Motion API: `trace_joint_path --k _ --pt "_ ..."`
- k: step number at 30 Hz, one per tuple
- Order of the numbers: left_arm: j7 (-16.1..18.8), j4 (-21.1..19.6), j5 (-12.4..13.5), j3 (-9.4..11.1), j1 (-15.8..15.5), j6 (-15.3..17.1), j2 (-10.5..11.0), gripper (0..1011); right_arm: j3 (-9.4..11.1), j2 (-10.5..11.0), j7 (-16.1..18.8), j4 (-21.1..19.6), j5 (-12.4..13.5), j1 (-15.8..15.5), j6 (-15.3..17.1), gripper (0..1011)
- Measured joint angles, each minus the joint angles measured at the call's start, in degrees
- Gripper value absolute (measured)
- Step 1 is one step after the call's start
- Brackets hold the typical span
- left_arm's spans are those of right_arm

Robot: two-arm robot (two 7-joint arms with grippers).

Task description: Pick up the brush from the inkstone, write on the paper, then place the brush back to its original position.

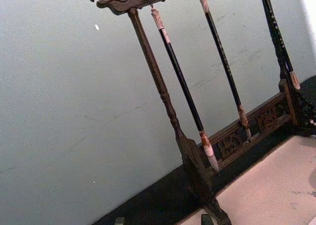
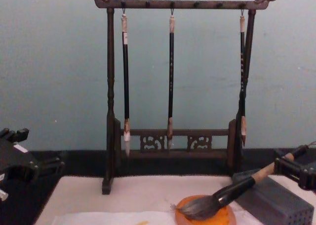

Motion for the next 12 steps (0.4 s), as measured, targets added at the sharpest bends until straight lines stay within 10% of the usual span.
trace_joint_path --k 12 --pt "0.0 0.0 0.0 0.0 0.0 0.0 0.0 1001 0.0 0.02 -0.03 -0.03 0.04 0.0 0.0 1000"
